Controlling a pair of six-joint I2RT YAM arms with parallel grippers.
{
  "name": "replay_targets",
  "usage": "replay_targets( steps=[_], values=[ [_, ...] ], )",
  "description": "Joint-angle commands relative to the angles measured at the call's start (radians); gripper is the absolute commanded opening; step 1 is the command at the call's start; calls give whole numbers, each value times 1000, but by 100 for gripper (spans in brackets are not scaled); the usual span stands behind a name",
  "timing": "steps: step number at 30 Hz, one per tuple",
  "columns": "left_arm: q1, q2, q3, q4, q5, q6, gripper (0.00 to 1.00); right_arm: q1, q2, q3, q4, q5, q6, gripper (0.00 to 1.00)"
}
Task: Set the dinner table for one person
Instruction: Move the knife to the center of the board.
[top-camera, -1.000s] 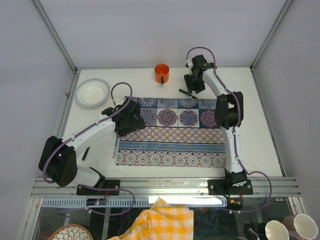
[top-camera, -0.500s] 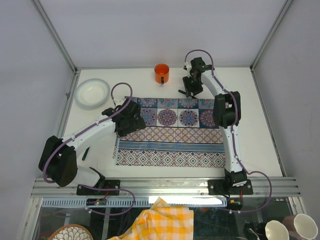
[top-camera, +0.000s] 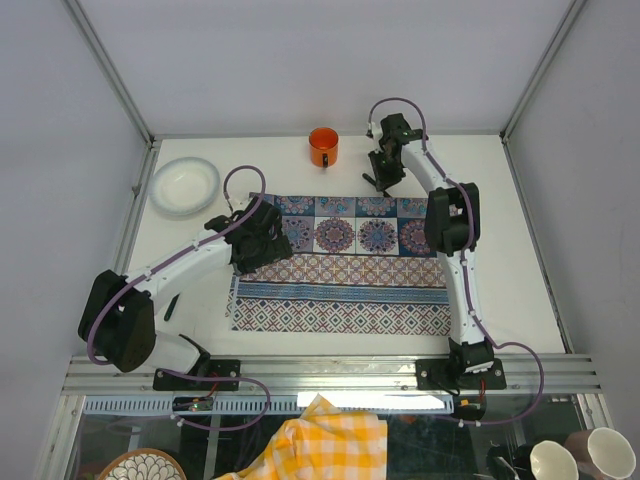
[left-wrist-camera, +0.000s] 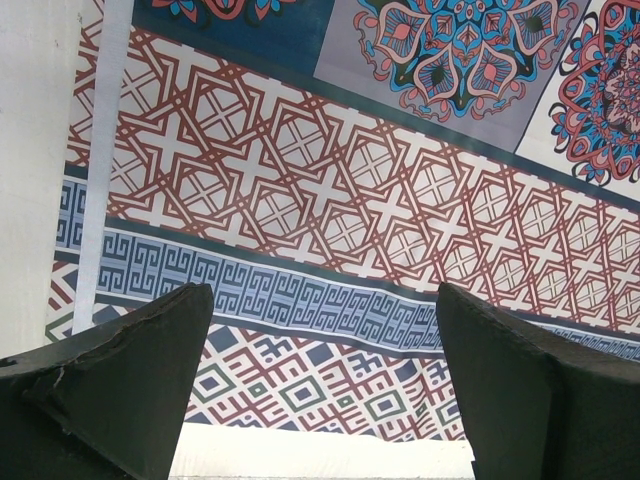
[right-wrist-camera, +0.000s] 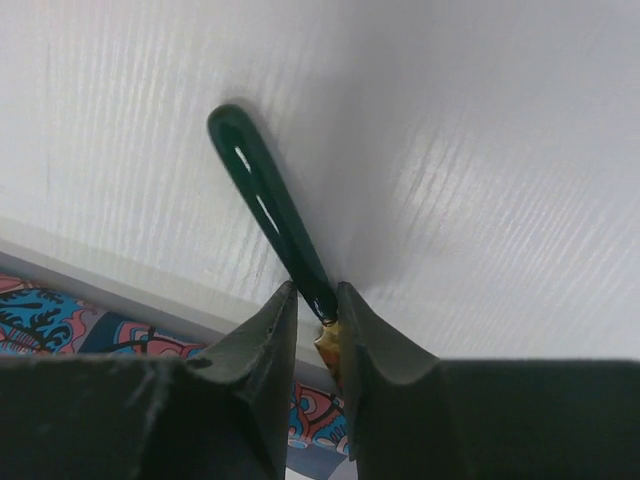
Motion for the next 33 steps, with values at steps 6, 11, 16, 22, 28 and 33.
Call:
replay_targets(
  steps=[6, 11, 16, 22, 28, 33],
  values=[
    [-12, 7, 6, 51, 23, 8, 99, -3, 50, 33, 42, 127, -4, 11],
    [-13, 8, -3, 58, 27, 10, 99, -42, 55, 29, 67, 188, 34, 0],
    [-12, 39, -13, 74, 35, 9, 99, -95, 50, 22, 95, 231, 103, 0],
    [-12, 80, -9, 94, 56, 5, 99, -155, -11, -60, 173, 315, 175, 0],
    [-12, 96, -3, 103, 64, 7, 99, -228, -23, -67, 183, 360, 224, 0],
    [-13, 107, -1, 102, 65, 8, 99, -278, -48, -87, 213, 378, 273, 0]
  ],
)
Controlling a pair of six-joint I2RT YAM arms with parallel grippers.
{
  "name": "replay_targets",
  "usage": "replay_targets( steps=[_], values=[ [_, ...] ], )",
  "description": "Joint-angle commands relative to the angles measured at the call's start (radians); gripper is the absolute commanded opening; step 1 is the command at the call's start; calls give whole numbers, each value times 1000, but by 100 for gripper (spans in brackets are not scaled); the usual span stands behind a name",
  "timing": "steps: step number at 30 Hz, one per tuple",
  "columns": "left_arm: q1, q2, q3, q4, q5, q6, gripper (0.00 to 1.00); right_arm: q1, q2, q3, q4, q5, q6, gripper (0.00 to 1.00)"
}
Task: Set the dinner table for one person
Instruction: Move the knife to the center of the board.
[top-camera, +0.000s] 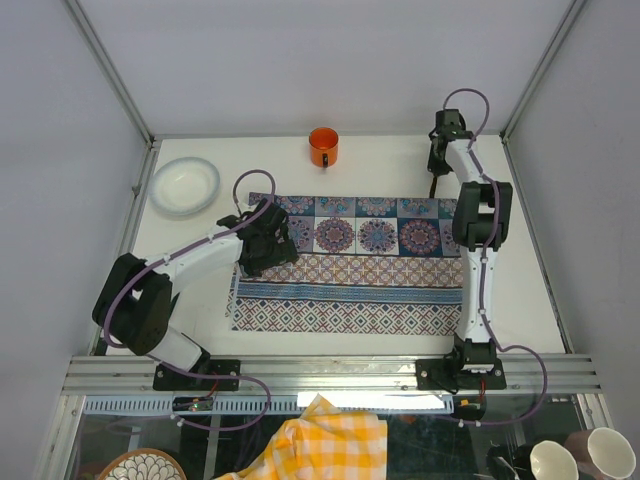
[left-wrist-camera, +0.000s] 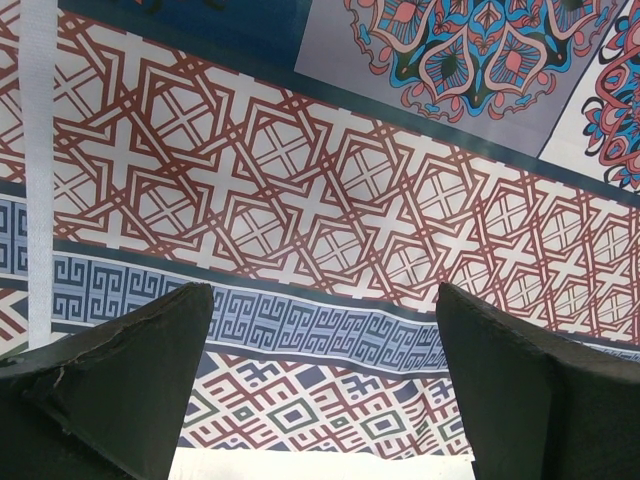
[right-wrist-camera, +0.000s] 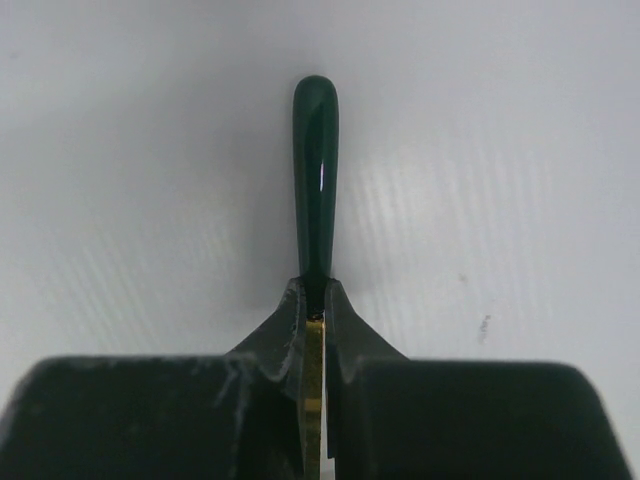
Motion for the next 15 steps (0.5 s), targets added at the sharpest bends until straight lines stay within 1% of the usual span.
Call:
replay_targets(
  steps=[1, 6, 9, 15],
  values=[
    [-12, 5, 6, 40, 16, 8, 99, -57, -59, -44, 16, 63, 65, 0],
    [-13, 13, 1, 46, 25, 4, 99, -103, -90, -55, 41, 79, 123, 0],
    [-12, 11, -7, 57, 35, -2, 99, -133, -88, -38, 39, 52, 164, 0],
    [-12, 14, -27, 81, 55, -14, 99, -185, -66, 1, 66, -86, 253, 0]
  ],
)
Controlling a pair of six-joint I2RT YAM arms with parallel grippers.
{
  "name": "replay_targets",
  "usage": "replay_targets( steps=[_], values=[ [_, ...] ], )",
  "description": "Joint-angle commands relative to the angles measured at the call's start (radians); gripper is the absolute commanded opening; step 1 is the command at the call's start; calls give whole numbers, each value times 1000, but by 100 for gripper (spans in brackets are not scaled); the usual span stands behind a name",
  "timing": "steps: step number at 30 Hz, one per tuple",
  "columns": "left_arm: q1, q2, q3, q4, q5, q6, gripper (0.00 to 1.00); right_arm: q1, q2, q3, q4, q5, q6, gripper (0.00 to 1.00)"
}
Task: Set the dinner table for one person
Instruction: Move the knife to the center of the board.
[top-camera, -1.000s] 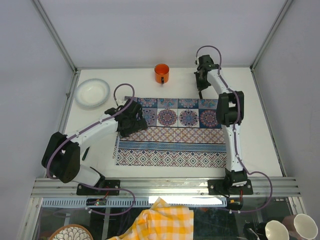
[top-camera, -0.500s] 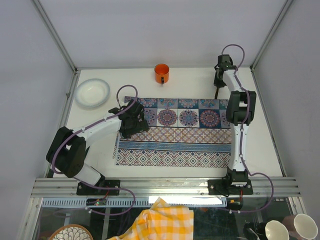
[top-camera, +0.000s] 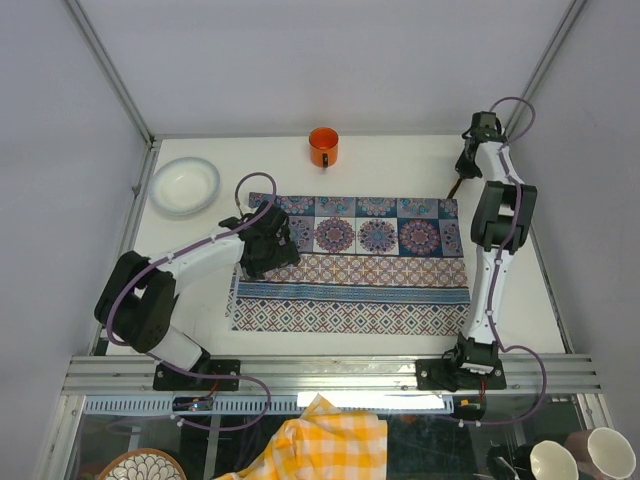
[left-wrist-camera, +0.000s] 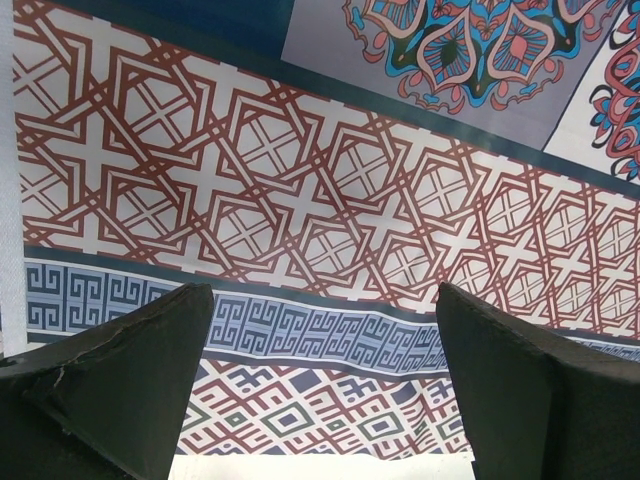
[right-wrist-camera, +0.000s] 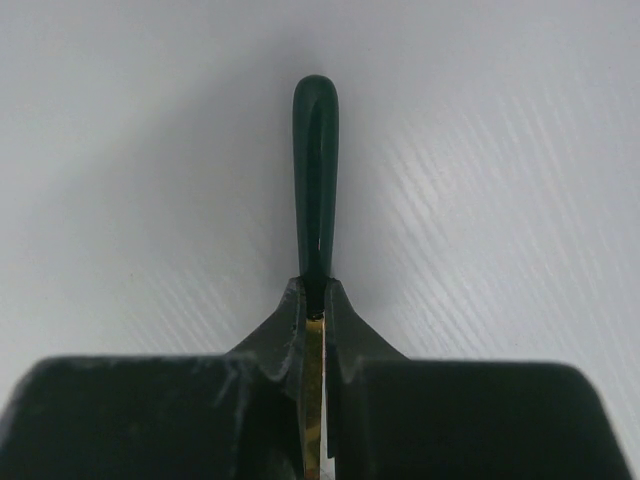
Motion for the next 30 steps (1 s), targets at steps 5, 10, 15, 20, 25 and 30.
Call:
replay_targets(
  steps=[5, 10, 15, 20, 25, 30],
  values=[
    [-13, 3, -14, 57, 31, -21, 99, -35, -32, 83, 125, -207, 129, 0],
    [-12, 9, -14, 57, 32, -24, 99, -35, -5, 149, 169, -274, 191, 0],
    [-13, 19, -12, 58, 33, -24, 99, -35, 36, 201, 174, -285, 213, 0],
    [-13, 23, -11, 58, 33, -23, 99, -38, 75, 212, 200, -299, 233, 0],
    [-13, 18, -15, 58, 29, -21, 99, -39, 110, 242, 217, -310, 247, 0],
    [-12, 23, -17, 58, 30, -25, 99, -40, 119, 247, 227, -298, 239, 0]
  ],
)
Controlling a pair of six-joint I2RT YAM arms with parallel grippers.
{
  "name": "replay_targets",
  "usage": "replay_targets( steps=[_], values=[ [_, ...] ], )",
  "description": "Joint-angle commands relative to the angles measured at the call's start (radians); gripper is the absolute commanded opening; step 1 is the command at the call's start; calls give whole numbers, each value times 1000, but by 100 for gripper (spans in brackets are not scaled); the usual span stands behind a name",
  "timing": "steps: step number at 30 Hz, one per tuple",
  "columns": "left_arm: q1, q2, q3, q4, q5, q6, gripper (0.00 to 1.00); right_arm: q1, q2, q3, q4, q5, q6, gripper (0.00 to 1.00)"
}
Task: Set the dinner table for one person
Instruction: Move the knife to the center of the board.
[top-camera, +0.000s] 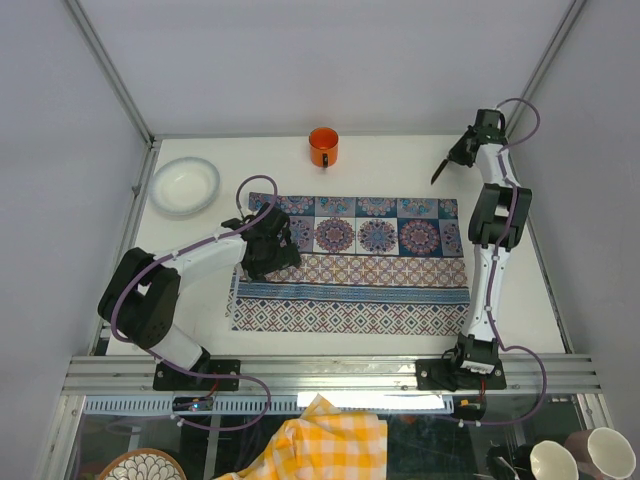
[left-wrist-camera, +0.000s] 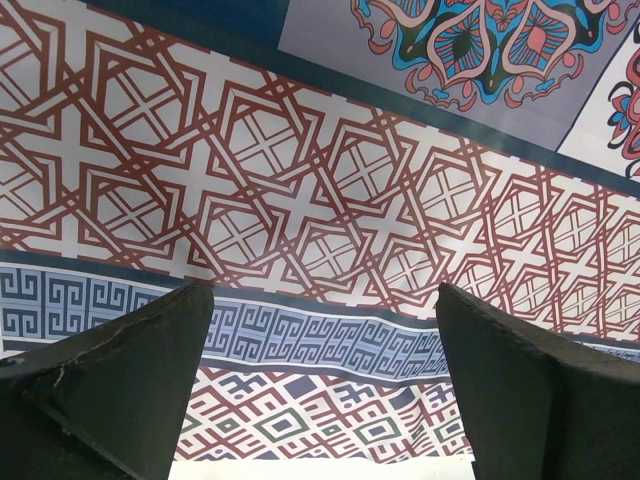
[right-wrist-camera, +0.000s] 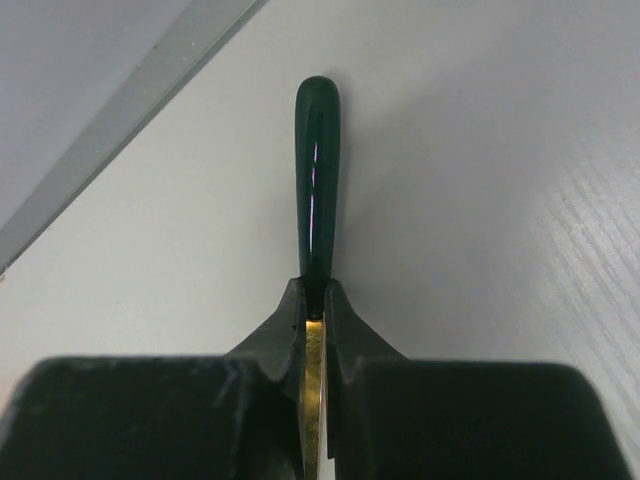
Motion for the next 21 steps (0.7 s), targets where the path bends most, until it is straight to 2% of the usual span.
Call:
replay_targets(
  steps=[1, 6, 9, 15, 21],
  values=[
    [-13, 0, 2, 35, 7, -6, 99, -5, -24, 61, 69, -3, 7, 0],
    [-12, 5, 1, 44, 15, -7, 99, -12, -28, 38, 66, -3, -6, 1],
    [-13, 7, 2, 46, 14, -5, 99, -15, -39, 3, 78, 3, -10, 12],
    [-13, 2, -7, 44, 12, -5, 99, -18, -41, -17, 88, 9, -13, 23],
    [-13, 0, -7, 44, 11, -1, 99, -20, -38, -20, 88, 8, -11, 24]
  ],
)
